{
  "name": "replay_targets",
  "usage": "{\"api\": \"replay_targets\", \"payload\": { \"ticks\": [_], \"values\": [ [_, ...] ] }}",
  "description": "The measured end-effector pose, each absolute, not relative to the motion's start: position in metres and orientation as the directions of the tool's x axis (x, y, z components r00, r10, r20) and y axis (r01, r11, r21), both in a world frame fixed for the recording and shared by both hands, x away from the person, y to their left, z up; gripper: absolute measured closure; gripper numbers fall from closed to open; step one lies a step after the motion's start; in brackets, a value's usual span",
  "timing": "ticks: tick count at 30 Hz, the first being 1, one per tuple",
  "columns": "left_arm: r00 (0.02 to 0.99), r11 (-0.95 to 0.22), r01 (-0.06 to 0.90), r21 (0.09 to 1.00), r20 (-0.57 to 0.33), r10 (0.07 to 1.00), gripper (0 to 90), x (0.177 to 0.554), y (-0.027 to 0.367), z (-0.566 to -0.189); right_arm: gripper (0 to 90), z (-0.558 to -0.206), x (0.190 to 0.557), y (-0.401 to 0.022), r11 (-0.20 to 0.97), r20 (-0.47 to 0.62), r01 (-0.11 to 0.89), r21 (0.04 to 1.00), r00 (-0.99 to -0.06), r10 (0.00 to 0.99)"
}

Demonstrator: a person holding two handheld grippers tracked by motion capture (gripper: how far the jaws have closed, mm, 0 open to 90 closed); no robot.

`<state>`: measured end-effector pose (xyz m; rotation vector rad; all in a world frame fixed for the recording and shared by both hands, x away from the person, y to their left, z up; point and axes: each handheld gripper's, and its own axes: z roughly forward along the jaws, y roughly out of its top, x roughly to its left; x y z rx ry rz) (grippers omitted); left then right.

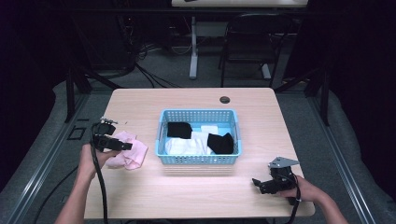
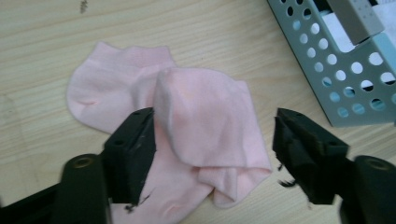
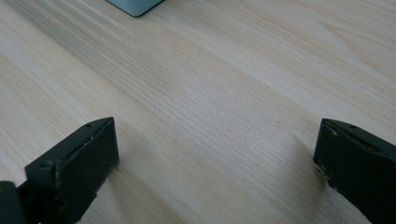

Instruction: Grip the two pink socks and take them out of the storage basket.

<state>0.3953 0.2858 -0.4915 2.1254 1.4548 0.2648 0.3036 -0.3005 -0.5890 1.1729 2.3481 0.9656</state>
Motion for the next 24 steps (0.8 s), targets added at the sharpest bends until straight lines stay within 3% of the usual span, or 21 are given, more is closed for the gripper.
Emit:
{"api": "replay_targets", "payload": {
  "ticks": [4,15,24],
  "values": [
    [0.405,-0.265,0.782,0.564,-0.137,0.904,17.9,0.383,0.288,-0.487,0.0,-0.589,0.304,-0.3,0.425,0.0,0.567,0.706,-0.6,0.8],
    [0.396,-0.257,0.785,0.563,-0.138,0.908,7.4,0.352,0.291,-0.509,0.0,-0.589,0.304,-0.3,0.426,-0.001,0.567,0.706,-0.6,0.8],
    [0.345,-0.24,0.793,0.56,-0.089,0.934,0.8,0.334,0.298,-0.532,0.0,-0.589,0.304,-0.3,0.426,-0.001,0.566,0.706,-0.6,0.8]
  ]
}}
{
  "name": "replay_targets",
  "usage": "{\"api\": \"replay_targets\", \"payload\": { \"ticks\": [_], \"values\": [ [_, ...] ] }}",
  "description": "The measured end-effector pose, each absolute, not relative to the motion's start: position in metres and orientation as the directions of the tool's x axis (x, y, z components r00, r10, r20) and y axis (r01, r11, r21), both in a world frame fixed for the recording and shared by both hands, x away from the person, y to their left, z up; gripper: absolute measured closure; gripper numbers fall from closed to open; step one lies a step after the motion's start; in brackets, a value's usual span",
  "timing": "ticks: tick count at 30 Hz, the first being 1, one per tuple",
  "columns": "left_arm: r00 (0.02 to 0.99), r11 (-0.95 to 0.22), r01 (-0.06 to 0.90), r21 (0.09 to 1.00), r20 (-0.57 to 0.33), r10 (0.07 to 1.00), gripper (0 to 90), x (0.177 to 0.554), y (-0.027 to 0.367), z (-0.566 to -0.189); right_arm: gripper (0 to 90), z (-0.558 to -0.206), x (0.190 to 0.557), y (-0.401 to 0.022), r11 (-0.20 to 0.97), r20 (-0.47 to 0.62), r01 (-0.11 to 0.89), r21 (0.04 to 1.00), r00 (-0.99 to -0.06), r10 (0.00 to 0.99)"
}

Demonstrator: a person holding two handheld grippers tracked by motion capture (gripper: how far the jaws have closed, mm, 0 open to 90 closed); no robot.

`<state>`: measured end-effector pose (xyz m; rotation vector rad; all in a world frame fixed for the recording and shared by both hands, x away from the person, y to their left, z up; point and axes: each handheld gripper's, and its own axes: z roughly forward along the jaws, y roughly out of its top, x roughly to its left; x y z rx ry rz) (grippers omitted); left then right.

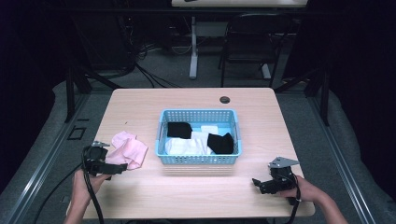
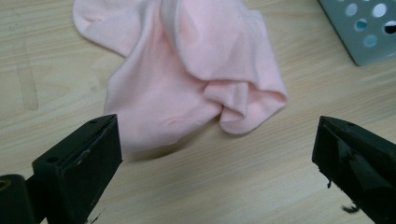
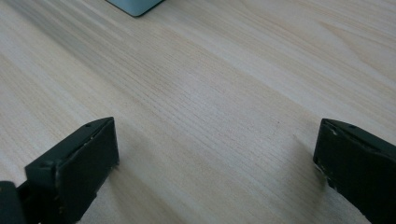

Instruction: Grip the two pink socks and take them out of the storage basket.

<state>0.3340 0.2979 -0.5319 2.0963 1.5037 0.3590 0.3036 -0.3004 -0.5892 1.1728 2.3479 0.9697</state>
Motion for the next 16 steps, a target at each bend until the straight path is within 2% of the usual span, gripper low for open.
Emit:
{"api": "replay_targets", "payload": {
  "ticks": [9,16],
  "values": [
    [0.331,-0.25,0.793,0.556,-0.049,0.942,0.0,0.329,0.298,-0.553,0.0,-0.589,0.304,-0.3,0.425,0.0,0.567,0.706,-0.6,0.8],
    [0.329,-0.255,0.819,0.514,-0.057,0.943,0.0,0.334,0.302,-0.563,0.0,-0.589,0.304,-0.3,0.425,0.0,0.567,0.706,-0.6,0.8]
  ]
}}
